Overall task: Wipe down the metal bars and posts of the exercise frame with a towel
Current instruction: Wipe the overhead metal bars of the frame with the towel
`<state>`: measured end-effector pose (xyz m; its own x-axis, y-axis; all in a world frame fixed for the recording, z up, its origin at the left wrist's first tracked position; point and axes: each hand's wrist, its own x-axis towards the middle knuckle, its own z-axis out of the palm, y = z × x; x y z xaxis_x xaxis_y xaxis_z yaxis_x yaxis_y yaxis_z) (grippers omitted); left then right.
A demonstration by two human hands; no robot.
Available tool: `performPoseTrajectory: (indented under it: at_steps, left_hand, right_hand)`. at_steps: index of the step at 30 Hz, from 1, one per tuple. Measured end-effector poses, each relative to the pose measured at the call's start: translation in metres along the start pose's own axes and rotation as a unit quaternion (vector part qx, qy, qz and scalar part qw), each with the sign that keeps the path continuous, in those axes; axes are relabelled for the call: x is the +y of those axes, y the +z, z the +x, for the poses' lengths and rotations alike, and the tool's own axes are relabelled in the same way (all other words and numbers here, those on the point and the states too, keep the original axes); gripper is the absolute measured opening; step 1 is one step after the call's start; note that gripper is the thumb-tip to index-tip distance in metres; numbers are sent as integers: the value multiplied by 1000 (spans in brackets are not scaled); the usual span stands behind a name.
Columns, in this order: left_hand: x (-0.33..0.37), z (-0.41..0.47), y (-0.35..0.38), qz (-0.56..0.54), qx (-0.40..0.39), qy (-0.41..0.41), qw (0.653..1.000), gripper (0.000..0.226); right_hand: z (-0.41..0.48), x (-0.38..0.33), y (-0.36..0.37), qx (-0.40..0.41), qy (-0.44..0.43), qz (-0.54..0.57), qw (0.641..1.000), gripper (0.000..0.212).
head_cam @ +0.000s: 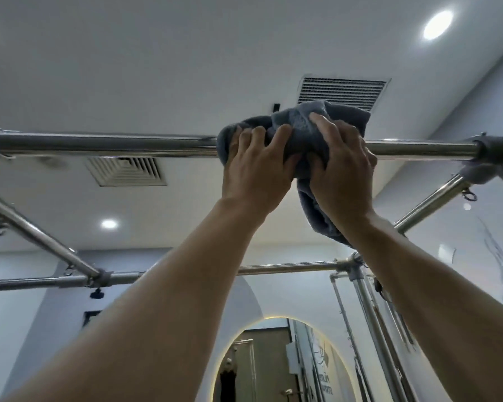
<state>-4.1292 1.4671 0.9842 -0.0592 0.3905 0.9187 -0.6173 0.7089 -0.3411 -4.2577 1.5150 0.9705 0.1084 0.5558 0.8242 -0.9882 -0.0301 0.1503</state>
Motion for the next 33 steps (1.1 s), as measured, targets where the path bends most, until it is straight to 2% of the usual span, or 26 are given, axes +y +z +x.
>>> performPoseTrajectory:
  at_steps: [8, 13, 19, 25, 33]
  left_hand:
    - [-144, -39, -101, 65, -32, -54, 996, 60]
    - [-215, -61, -160, 109, -63, -100, 987, 65]
    - [-234, -61, -202, 164, -108, -109, 975, 58]
    - [-249, -83, -252, 190, -42, -47, 980, 37]
    - [-312, -124, -341, 248, -49, -49, 966, 54]
  right_hand:
    - [-20, -163, 78, -16, -32, -7, 999, 53]
    - [-28, -259, 111, -70, -17, 44, 996, 56]
    - [-29, -307, 116, -89, 42, 141, 985, 57]
    - [-43, -349, 108, -54, 63, 237, 968, 56]
    - [-62, -465, 131, -35, 73, 336, 938, 52]
